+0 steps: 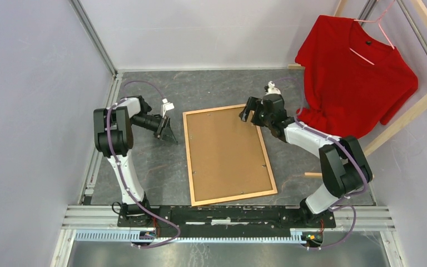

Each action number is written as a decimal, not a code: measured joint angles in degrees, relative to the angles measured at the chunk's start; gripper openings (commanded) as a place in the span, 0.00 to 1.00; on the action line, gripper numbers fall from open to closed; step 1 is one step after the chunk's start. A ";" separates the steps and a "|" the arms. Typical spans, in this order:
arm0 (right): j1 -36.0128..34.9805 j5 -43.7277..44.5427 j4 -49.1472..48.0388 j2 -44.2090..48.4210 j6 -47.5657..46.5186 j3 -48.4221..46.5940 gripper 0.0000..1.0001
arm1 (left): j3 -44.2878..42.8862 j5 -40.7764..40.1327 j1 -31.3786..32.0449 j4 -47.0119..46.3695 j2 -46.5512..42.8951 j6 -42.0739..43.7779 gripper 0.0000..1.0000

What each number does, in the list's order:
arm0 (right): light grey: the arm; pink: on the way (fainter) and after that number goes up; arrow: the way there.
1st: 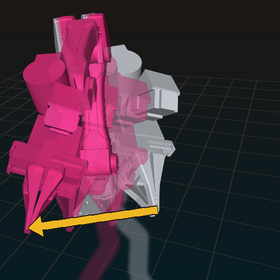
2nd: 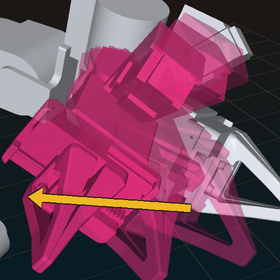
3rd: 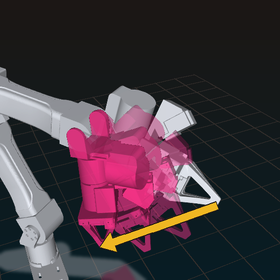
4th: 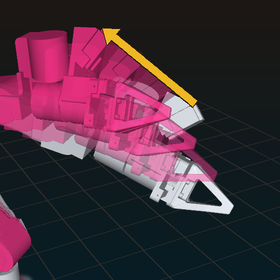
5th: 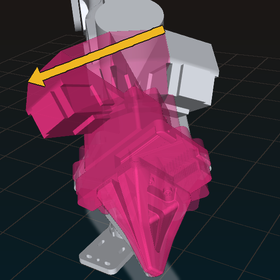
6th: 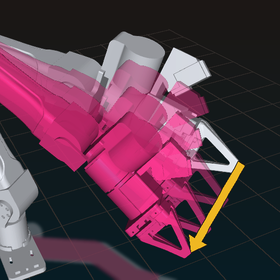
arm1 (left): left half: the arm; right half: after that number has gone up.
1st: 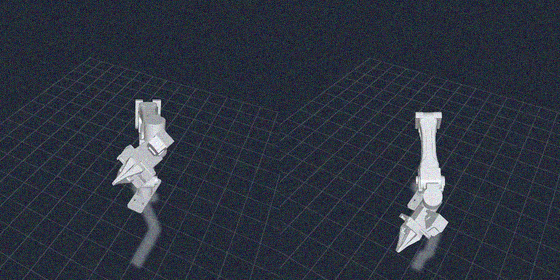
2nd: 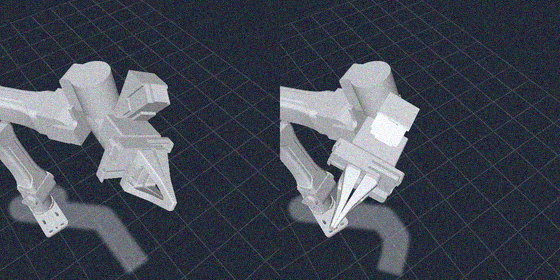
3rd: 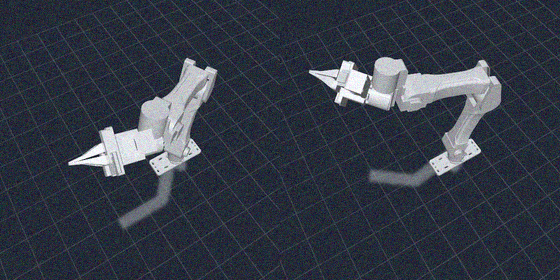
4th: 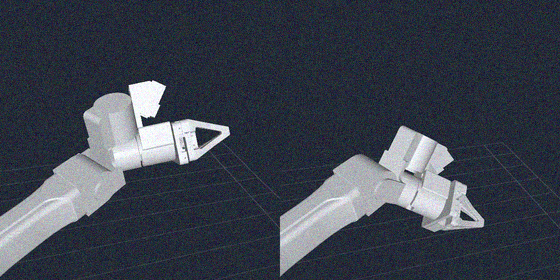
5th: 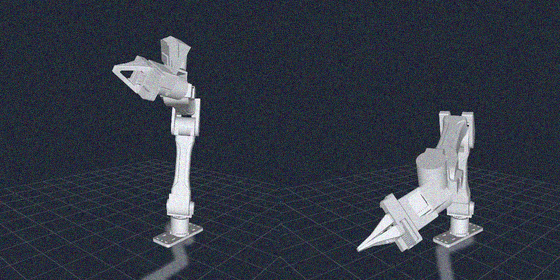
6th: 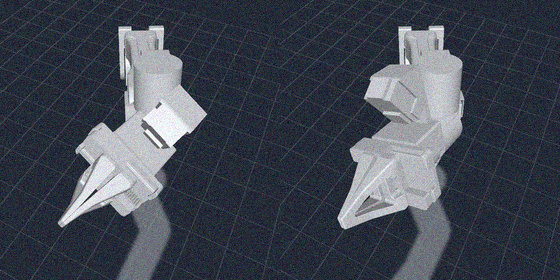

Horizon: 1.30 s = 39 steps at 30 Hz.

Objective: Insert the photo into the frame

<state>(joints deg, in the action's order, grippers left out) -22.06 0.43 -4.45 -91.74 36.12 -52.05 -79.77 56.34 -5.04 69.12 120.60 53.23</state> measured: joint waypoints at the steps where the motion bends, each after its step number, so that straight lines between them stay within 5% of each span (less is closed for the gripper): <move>1: -1.09 0.09 -0.55 0.11 0.02 -0.57 0.90 | -0.24 0.61 -0.20 -0.87 0.15 -1.01 0.50; 17: -18.47 -9.77 -11.43 -21.90 7.78 -16.20 0.73 | -1.97 3.74 3.23 -12.15 5.40 -17.29 0.33; 26: -21.05 -12.41 -12.68 -29.40 12.07 -21.99 0.71 | -2.69 2.78 4.20 -15.74 5.70 -23.47 0.21; 39: -23.34 -14.01 -14.56 -31.06 14.67 -22.84 0.71 | -2.69 2.69 4.20 -15.89 5.70 -25.92 0.18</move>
<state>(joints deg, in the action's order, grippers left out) -45.41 -13.58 -19.00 -122.80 50.78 -74.89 -82.46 59.02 -0.84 53.23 126.30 27.31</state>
